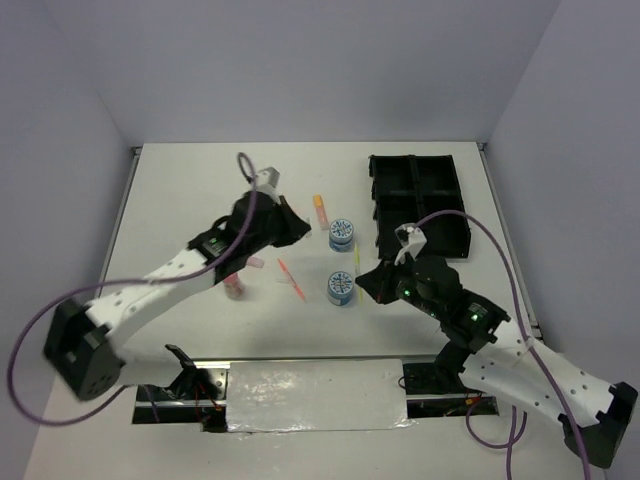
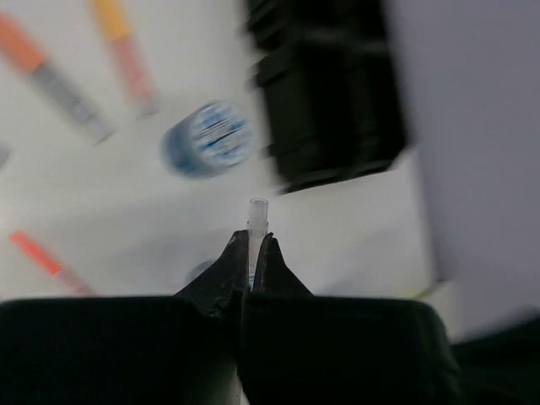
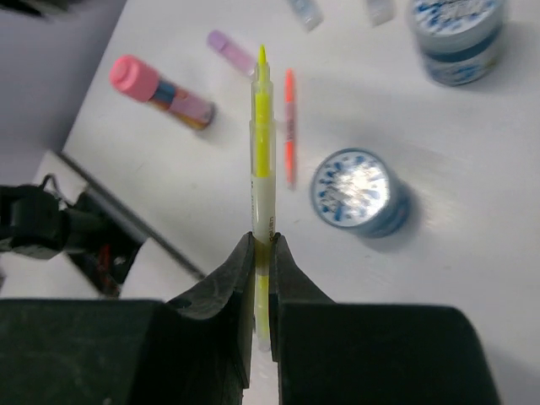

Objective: Sort the stationery into containers
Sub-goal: Close the pen cap on the pen.

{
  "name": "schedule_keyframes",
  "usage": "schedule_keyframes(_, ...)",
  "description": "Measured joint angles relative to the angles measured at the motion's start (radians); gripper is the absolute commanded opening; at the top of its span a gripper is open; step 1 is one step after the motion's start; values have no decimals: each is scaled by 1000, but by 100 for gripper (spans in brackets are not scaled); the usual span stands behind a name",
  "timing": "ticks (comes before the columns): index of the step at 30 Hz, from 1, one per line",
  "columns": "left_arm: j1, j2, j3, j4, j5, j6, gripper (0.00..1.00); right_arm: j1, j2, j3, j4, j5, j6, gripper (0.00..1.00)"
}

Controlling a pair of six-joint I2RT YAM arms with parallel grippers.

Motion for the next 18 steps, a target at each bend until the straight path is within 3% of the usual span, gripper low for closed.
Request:
schedule_keyframes(3, 0, -232, -100, 214, 60, -55, 0, 5, 69, -51, 140, -101, 42, 0)
schedule_keyframes(7, -3, -402, -253, 429, 122, -121, 0, 36, 188, -55, 294, -190, 81, 0)
schedule_keyframes(12, -8, -445, -349, 509, 174, -170, 0, 86, 233, -46, 433, -248, 103, 0)
schedule_keyframes(18, -10, -463, -356, 538, 194, -183, 0, 163, 286, 7, 490, -248, 103, 0)
